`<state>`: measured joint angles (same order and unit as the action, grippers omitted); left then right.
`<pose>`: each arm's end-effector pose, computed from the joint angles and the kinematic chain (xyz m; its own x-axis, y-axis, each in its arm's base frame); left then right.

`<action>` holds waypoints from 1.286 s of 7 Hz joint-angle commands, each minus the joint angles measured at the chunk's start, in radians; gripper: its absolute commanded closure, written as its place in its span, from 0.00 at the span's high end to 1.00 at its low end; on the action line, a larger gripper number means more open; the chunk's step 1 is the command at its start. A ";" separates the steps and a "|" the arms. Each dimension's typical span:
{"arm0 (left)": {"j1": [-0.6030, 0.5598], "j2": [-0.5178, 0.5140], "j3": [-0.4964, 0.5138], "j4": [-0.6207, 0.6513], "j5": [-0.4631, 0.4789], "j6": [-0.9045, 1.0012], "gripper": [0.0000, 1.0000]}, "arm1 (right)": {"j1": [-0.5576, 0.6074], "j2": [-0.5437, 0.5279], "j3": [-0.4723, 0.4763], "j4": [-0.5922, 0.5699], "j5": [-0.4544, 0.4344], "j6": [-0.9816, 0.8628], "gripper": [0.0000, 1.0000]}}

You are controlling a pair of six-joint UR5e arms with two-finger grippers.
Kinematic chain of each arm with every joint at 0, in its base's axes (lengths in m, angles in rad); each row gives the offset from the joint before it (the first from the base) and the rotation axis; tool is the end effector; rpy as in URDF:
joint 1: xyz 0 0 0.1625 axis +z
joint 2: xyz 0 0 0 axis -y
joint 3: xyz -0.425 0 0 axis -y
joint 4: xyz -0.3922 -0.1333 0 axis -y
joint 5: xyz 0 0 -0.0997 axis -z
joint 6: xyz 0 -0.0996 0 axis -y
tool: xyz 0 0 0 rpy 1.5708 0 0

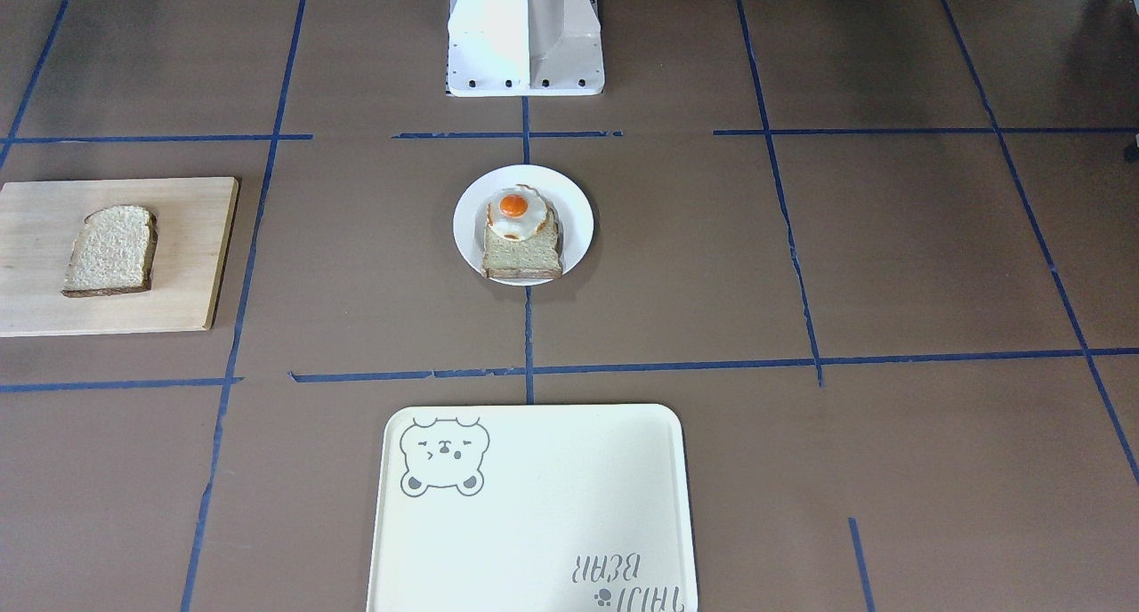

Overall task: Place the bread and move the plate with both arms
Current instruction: 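Grasp the bread slice on the bamboo board with the right gripper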

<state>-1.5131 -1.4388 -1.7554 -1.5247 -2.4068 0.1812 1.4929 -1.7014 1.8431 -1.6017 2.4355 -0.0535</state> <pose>-0.0342 -0.4386 0.6293 0.6477 0.2227 -0.7286 -0.1773 0.9741 0.1401 0.0232 -0.4423 0.5817 0.6353 -0.1872 0.7492 0.1115 0.9823 0.1509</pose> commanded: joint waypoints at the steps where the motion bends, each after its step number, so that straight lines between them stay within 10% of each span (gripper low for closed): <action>1: 0.001 0.000 0.001 0.000 -0.002 0.001 1.00 | -0.087 -0.053 -0.028 0.345 0.013 0.331 1.00; 4: 0.001 0.000 -0.003 0.000 -0.002 0.001 1.00 | -0.303 -0.075 -0.240 1.037 -0.099 0.906 1.00; 9: 0.001 0.000 -0.009 0.000 -0.002 0.001 1.00 | -0.470 -0.055 -0.338 1.142 -0.196 0.986 0.94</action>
<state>-1.5130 -1.4389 -1.7628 -1.5248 -2.4083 0.1826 1.0432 -1.7619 1.5206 -0.4627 2.2426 0.9319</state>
